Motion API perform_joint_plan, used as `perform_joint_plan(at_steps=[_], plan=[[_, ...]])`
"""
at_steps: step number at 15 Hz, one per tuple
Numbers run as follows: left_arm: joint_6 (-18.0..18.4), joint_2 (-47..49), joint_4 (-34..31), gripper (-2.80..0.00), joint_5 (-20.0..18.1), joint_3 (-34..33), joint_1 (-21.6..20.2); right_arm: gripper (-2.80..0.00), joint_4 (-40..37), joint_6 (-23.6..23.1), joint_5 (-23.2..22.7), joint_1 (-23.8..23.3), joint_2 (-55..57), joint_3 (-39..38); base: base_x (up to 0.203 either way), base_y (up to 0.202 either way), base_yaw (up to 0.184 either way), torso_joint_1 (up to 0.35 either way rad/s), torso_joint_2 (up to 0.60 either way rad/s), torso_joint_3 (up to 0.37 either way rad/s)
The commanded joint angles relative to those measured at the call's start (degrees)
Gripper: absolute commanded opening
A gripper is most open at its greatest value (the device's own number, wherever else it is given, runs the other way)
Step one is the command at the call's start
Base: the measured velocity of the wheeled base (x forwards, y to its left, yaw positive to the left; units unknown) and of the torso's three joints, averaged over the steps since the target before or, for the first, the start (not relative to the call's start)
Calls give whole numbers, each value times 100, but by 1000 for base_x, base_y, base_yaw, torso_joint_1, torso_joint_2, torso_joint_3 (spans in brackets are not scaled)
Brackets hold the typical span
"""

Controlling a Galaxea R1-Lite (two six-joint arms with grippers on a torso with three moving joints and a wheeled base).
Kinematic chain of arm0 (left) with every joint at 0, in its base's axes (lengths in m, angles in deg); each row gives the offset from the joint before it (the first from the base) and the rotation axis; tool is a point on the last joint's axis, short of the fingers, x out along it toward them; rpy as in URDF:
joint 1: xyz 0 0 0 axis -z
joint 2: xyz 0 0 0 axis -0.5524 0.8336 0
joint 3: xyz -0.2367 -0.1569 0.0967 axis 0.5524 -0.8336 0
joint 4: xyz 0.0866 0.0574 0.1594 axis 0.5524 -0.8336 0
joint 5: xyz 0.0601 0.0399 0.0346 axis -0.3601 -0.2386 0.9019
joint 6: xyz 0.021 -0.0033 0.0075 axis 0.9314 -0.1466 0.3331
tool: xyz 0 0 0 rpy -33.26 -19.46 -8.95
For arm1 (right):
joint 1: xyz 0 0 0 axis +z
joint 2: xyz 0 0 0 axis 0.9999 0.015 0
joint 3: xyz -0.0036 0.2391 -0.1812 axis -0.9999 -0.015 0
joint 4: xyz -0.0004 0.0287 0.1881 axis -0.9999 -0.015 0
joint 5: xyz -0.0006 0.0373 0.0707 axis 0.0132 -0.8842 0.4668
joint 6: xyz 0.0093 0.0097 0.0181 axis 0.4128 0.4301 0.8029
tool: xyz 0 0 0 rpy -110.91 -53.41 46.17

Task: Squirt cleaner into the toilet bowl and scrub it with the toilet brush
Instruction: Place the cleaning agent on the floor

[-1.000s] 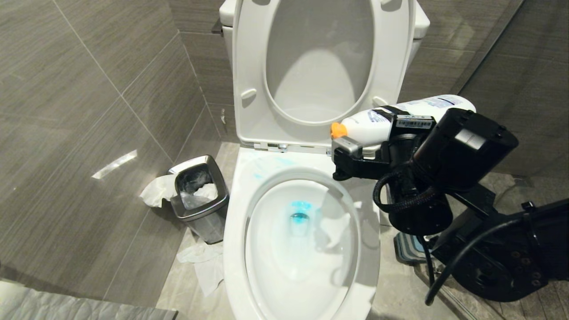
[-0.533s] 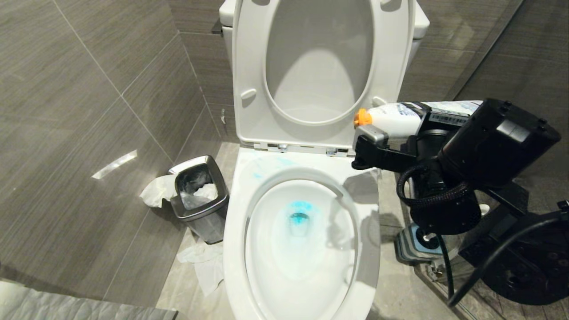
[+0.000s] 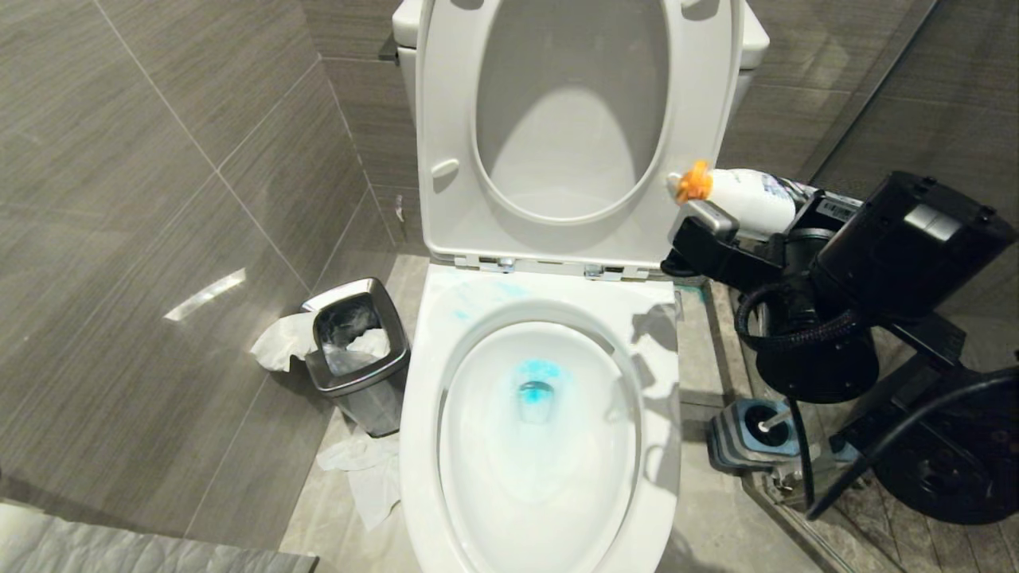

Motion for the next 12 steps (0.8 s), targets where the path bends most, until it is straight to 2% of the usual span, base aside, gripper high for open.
perform_joint_plan(at_steps=[1, 2, 6, 12], plan=[[4, 9, 0, -280, -2, -9, 0, -280, 43, 42, 69, -172, 84, 87, 0, 0, 0, 0, 0, 0], [4, 9, 0, -280, -2, -9, 0, -280, 49, 69, 103, -258, 85, 168, 0, 0, 0, 0, 0, 0], [-4, 9, 0, -280, -2, -9, 0, -280, 34, 655, 157, -617, 139, 411, 0, 0, 0, 0, 0, 0], [1, 7, 0, -280, -2, -9, 0, -280, 16, 1754, 110, -1015, 404, 402, 0, 0, 0, 0, 0, 0]])
